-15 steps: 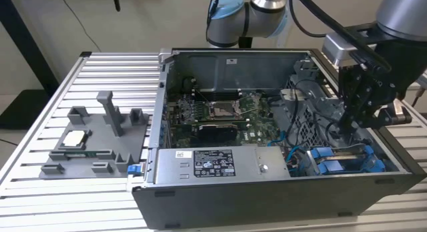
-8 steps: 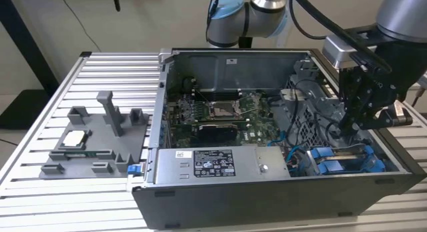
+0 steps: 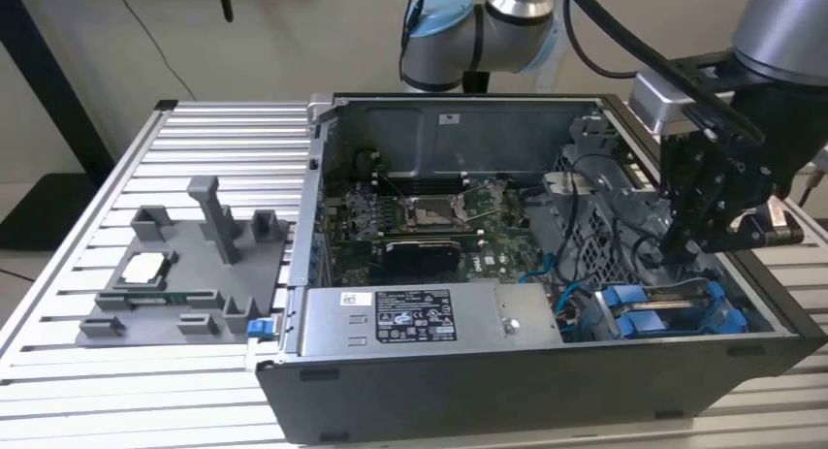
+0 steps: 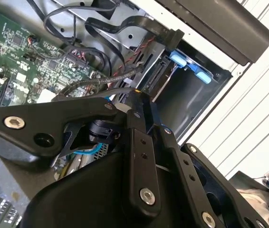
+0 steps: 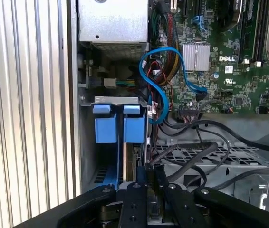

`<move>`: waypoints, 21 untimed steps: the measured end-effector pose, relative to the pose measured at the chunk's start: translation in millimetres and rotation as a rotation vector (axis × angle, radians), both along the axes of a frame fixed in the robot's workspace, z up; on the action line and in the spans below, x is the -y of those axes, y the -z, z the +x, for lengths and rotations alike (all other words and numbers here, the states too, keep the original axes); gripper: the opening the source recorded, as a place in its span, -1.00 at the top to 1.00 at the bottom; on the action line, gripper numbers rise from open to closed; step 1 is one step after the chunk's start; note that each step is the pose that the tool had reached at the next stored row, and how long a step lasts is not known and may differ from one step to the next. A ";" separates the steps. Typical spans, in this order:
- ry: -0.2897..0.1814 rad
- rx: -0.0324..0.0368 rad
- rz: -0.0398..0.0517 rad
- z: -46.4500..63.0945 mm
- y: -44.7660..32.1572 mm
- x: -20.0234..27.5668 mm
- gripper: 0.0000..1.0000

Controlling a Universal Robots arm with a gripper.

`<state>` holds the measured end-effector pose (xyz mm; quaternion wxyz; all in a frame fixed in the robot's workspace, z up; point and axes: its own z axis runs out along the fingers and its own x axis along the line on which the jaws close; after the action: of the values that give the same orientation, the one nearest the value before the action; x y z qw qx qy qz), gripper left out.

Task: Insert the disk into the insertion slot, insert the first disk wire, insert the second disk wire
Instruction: 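Insert the first disk wire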

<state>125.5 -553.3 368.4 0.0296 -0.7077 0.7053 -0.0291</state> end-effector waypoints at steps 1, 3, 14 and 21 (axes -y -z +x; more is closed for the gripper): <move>0.000 0.0000 -0.0004 0.4 0.3 0.0 0.62; 0.000 0.0000 -0.0013 1.0 0.7 0.0 0.62; 0.000 0.0000 -0.0104 2.8 3.5 0.0 0.62; 0.000 0.0000 -0.0166 4.1 5.9 0.0 0.62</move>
<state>129.7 -553.4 362.5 0.0238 -0.7080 0.7050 -0.0350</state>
